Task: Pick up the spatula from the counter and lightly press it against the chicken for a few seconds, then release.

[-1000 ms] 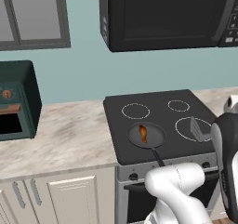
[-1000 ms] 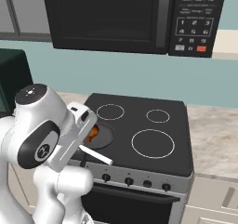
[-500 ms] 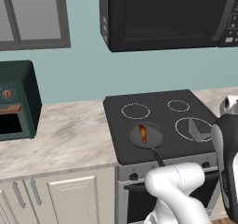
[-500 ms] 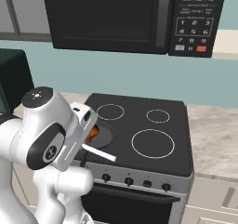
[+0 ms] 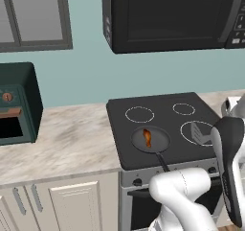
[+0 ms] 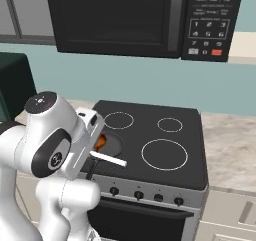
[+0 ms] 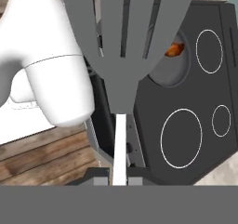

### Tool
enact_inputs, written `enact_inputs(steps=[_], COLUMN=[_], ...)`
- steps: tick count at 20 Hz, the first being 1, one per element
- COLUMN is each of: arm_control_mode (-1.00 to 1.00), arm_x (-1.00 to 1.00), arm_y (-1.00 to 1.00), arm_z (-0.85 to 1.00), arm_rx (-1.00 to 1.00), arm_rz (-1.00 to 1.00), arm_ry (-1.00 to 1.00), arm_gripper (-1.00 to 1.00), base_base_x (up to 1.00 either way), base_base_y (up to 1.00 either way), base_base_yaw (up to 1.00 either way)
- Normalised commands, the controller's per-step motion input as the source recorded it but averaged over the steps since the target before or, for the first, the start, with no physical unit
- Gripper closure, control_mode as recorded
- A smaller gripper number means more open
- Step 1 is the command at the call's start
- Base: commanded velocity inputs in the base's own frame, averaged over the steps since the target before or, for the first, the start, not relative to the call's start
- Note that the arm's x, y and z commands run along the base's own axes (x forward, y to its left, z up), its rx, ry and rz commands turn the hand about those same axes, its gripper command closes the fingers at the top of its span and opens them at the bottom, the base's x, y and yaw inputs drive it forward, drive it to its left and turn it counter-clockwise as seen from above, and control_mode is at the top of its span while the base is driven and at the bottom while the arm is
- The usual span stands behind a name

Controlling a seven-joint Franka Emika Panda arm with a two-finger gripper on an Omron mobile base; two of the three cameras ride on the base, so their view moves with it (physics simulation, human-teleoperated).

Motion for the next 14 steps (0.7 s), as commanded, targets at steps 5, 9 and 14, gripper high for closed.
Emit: enact_inputs(steps=[5, 9, 14], arm_control_mode=[-1.00, -1.00, -1.00], arm_x=[0.13, 0.14, 0.12], arm_y=[0.00, 0.00, 0.00], arm_z=[0.00, -0.01, -0.01], arm_rx=[-0.02, -0.01, -0.03], arm_rz=[0.03, 0.03, 0.03], arm_ry=[0.00, 0.00, -0.01], arm_gripper=[1.00, 1.00, 1.00], base_base_x=[0.00, 0.00, 0.00], base_base_y=[0.00, 0.00, 0.00], base_base_yaw=[0.00, 0.00, 0.00])
